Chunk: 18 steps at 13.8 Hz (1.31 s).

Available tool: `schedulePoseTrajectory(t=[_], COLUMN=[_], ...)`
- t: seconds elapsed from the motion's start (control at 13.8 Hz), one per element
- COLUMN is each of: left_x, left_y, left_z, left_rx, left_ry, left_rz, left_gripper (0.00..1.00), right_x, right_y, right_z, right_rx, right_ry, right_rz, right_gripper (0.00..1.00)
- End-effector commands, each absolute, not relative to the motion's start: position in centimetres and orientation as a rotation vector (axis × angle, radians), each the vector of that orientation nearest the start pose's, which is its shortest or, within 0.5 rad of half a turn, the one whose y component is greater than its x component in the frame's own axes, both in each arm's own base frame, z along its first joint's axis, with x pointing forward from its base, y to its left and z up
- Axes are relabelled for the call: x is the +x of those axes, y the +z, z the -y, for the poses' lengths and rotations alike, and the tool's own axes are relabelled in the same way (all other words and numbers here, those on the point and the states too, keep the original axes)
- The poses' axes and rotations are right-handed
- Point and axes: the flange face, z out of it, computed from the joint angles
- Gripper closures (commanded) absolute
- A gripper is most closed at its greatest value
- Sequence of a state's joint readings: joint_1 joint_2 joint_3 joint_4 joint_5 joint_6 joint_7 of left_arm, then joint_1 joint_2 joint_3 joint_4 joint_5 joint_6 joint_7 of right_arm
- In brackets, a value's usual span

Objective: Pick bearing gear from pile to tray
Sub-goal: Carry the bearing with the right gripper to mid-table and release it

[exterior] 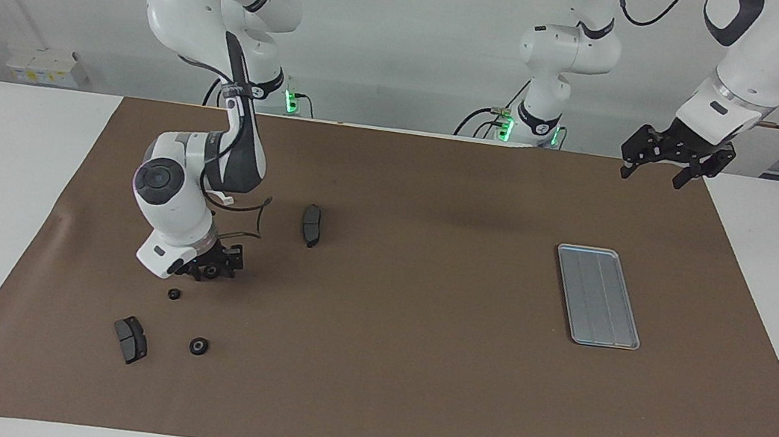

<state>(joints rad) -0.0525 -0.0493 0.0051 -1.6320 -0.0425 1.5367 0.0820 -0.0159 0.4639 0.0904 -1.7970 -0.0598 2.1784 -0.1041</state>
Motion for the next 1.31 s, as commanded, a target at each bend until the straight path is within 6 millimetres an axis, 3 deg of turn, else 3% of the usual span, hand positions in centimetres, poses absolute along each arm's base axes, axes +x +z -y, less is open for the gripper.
schedulePoseTrajectory(t=[0.0, 0.65, 0.8, 0.95, 1.16, 1.24], left_x=[53.0, 53.0, 53.0, 53.0, 53.0, 53.0], left_y=[62.0, 62.0, 62.0, 62.0, 62.0, 62.0], left_z=[2.7, 2.7, 2.7, 2.7, 2.7, 2.7], left_rx=[-3.164, -3.164, -3.164, -3.164, -3.164, -3.164], left_ry=[0.060, 0.060, 0.060, 0.060, 0.060, 0.060], left_rz=[-0.207, -0.207, -0.207, -0.207, -0.207, -0.207], left_gripper=[0.00, 0.00, 0.00, 0.00, 0.00, 0.00], right_x=[63.2, 63.5, 64.0, 64.8, 65.7, 65.6], right_y=[28.7, 29.3, 30.2, 31.8, 34.8, 35.3], right_z=[-4.0, -4.0, -4.3, -5.2, -9.8, -12.2], right_rx=[-3.129, -3.131, -3.132, -3.135, -3.139, -3.141], right_ry=[0.165, 0.165, 0.141, 0.105, 0.060, 0.042], right_rz=[0.333, 0.333, 0.338, 0.350, 0.340, 0.316], right_gripper=[0.50, 0.99, 1.00, 1.00, 1.00, 1.00])
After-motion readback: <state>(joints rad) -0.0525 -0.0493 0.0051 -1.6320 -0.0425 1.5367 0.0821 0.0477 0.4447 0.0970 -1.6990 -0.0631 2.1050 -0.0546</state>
